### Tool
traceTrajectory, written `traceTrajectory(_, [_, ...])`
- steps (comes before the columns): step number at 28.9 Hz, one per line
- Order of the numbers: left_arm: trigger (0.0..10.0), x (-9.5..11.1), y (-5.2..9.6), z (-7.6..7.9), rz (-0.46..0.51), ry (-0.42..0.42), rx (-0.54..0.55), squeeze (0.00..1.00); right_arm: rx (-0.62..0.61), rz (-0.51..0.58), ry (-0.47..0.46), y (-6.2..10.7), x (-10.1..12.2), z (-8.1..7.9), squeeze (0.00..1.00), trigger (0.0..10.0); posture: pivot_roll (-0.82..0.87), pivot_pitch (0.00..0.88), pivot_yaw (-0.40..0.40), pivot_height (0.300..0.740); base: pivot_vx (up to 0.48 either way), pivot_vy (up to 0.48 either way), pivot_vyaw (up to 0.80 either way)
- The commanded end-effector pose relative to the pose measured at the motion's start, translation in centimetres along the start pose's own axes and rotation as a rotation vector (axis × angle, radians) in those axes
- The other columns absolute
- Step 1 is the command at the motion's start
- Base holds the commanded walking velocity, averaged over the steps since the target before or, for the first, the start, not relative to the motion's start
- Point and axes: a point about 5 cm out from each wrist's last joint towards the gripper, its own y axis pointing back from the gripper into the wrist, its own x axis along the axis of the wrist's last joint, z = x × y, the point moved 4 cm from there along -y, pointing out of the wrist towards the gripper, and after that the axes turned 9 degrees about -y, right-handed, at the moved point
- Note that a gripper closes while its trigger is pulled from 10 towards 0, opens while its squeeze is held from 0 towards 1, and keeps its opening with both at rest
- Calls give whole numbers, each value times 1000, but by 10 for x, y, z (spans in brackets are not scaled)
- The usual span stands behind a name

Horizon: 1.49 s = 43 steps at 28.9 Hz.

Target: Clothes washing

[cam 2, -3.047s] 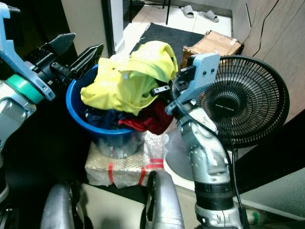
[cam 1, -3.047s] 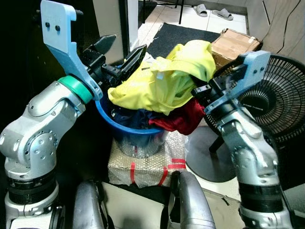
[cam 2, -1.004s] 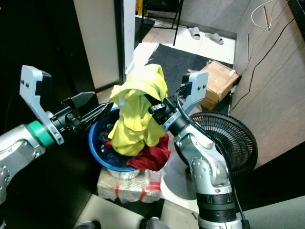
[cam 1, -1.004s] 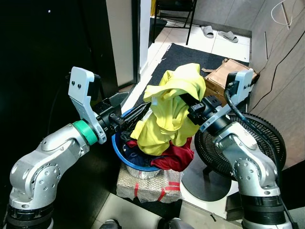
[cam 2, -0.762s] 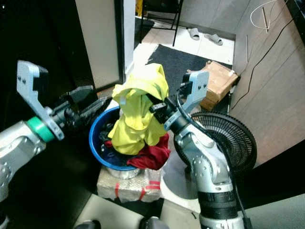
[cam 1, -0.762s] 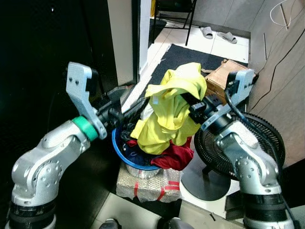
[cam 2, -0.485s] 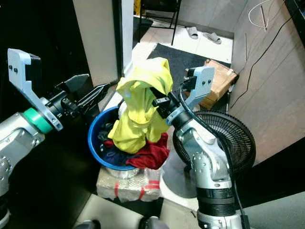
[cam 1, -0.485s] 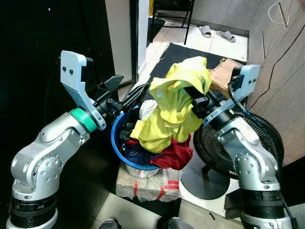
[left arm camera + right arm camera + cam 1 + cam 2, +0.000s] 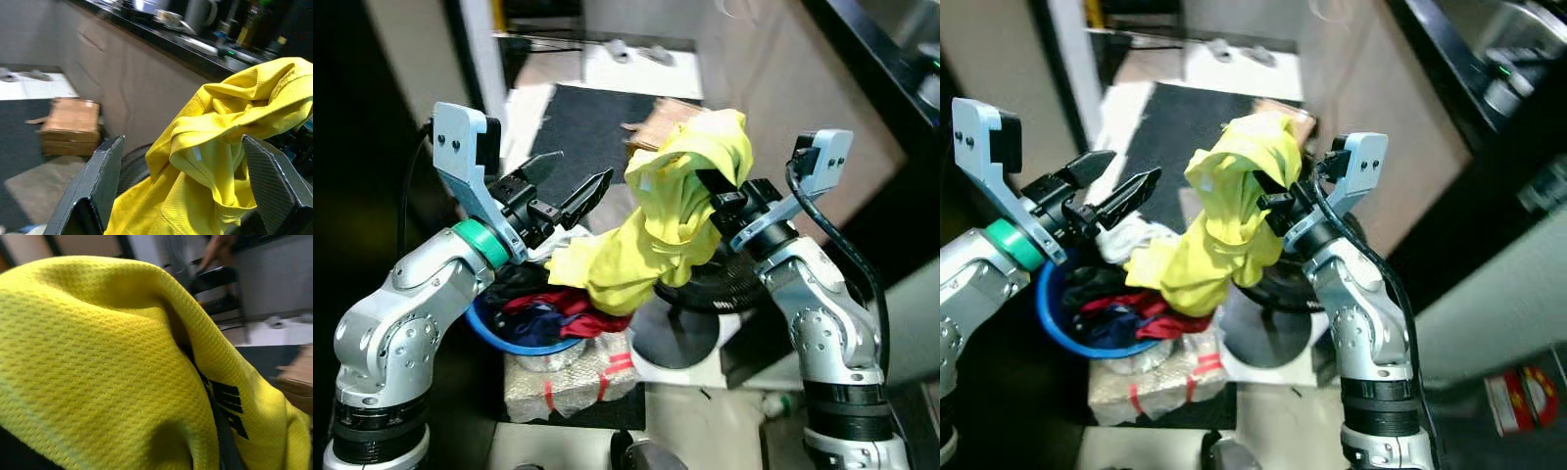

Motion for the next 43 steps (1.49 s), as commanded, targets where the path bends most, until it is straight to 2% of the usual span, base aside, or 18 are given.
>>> traceTrajectory(1, [10000,-2,-1,1,-6,2,-9,0,-3,35,-2,0,6,0,0,10000,32,58,-10,740,0,0,-800])
traceTrajectory(43, [10000,3,-2,0,5,3,-28,0,22,93,-42,-5,15,-8,0,10000,41,47,3,740,0,0,-800])
